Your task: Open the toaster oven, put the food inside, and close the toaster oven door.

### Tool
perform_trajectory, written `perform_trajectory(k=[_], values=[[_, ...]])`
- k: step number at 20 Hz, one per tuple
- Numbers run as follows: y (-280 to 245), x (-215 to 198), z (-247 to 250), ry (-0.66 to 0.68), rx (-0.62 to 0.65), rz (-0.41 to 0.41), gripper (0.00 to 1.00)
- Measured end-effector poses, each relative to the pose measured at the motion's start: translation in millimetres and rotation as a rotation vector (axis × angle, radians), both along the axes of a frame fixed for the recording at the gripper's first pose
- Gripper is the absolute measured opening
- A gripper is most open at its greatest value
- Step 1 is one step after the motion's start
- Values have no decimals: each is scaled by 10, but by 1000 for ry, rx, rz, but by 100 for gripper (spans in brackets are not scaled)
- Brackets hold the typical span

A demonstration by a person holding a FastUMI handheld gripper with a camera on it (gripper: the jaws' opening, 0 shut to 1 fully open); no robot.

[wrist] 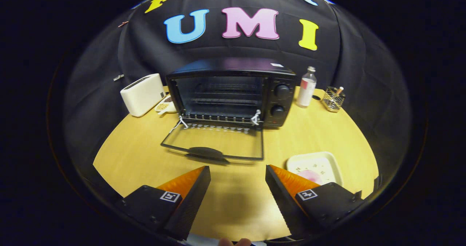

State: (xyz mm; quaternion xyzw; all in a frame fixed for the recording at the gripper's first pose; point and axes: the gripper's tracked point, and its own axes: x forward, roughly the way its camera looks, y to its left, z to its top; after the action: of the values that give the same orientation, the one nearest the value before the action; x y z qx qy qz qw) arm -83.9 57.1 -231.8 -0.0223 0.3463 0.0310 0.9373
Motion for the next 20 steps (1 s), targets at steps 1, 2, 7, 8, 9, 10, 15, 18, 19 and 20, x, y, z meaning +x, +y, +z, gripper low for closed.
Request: perform_trajectory(k=[1,2,7,8,9,10,15,18,19,20], values=[[-169,-32,51,17,9,-10,100],[-317,-70,92,34,23,-20,100],[-1025,-58,163,105,143,-78,100],[-1176,-45,156,118,164,-90,100],[-1305,-28,134,137,190,-101,100],[-1443,-17,89,160,208,-110,100],[-1935,7,-222,300,294,-138,100],[-2110,-18,-463,409,320,-117,99],[-2166,-17,-511,435,330,-108,99],[-2259,-6,-558,456,348,-108,99]])
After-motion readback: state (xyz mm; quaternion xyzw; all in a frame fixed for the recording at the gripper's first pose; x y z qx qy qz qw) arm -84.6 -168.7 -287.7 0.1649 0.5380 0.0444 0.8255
